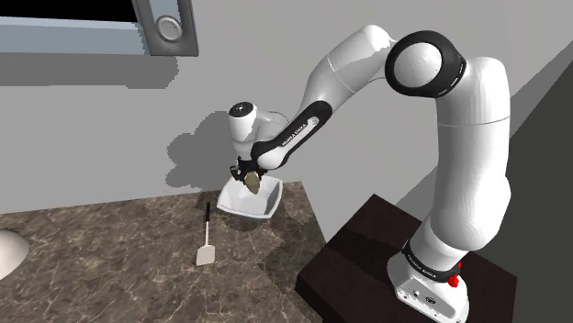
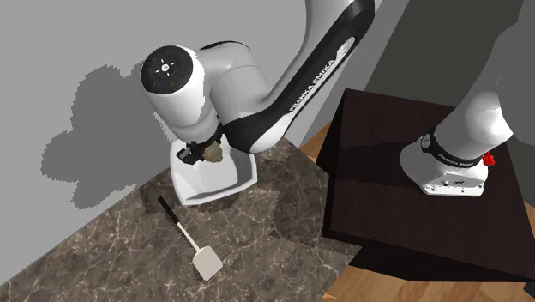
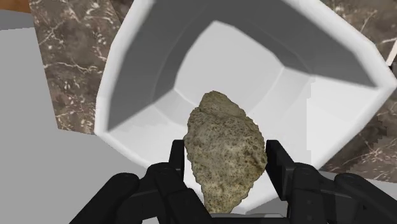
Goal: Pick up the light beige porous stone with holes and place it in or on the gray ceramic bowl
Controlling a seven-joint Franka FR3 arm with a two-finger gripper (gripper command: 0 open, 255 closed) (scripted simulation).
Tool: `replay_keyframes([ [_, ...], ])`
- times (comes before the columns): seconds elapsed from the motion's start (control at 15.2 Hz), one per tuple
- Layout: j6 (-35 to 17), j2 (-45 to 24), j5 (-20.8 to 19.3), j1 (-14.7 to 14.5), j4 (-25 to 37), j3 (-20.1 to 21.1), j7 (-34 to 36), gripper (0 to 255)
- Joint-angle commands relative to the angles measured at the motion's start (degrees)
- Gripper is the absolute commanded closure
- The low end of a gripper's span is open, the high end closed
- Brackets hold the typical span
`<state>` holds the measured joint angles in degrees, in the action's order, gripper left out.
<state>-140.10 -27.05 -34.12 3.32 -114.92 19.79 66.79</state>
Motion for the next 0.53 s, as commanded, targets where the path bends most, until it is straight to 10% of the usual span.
replay_keyframes([
  [0.0,-0.82,-1.26,-0.84,-0.26,0.38,-0.54,0.49,255],
  [0.46,-3.91,-5.56,-3.94,-1.73,1.21,-2.63,3.25,255],
])
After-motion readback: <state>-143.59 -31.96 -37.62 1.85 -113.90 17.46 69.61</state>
